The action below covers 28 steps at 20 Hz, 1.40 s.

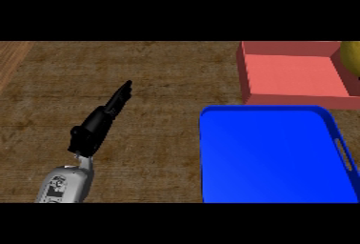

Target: Pick the lemon from the tray and place it in the cardboard box

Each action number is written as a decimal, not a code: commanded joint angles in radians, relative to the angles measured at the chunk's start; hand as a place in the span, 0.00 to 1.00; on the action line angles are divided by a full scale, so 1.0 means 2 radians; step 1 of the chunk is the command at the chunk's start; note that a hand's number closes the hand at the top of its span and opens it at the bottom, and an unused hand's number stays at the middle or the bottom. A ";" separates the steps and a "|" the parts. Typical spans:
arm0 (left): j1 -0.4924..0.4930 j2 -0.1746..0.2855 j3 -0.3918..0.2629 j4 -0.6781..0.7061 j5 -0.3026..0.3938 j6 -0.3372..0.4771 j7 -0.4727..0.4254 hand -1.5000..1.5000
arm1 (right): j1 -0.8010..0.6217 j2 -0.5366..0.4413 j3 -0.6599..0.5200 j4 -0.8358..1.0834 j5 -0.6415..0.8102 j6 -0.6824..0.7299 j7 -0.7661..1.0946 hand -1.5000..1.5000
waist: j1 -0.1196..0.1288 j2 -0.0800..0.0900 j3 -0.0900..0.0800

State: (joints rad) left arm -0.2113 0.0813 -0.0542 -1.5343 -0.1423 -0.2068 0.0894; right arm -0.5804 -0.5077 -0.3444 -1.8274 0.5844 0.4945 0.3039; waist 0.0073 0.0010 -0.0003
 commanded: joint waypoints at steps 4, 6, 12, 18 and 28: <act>-0.007 -0.026 -0.017 -0.004 -0.018 0.023 0.013 0.50 | -0.091 -0.021 0.012 0.161 0.029 -0.055 -0.031 1.00 | 0.003 0.001 0.000; 0.018 -0.022 -0.026 -0.038 -0.016 0.013 0.026 0.50 | -0.095 -0.011 0.037 0.175 0.060 -0.085 -0.030 1.00 | 0.003 0.000 0.000; 0.011 -0.015 -0.007 -0.009 -0.010 0.010 -0.001 0.50 | -0.115 -0.033 0.049 0.330 0.108 -0.156 -0.129 1.00 | 0.006 0.002 0.000; 0.016 -0.020 -0.020 0.005 -0.027 0.014 -0.019 0.50 | -0.145 -0.014 0.069 0.456 0.152 -0.230 -0.165 1.00 | 0.008 0.003 0.000; 0.026 -0.011 -0.022 -0.014 -0.017 -0.006 -0.015 0.50 | -0.182 0.002 0.014 0.647 0.109 -0.236 -0.195 0.00 | 0.016 0.006 0.001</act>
State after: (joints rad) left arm -0.2041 0.0484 -0.0867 -1.5476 -0.1764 -0.2006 0.0855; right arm -0.9328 -0.4958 -0.2873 -0.6761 0.8191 0.0336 -0.0268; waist 0.0318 0.0109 0.0007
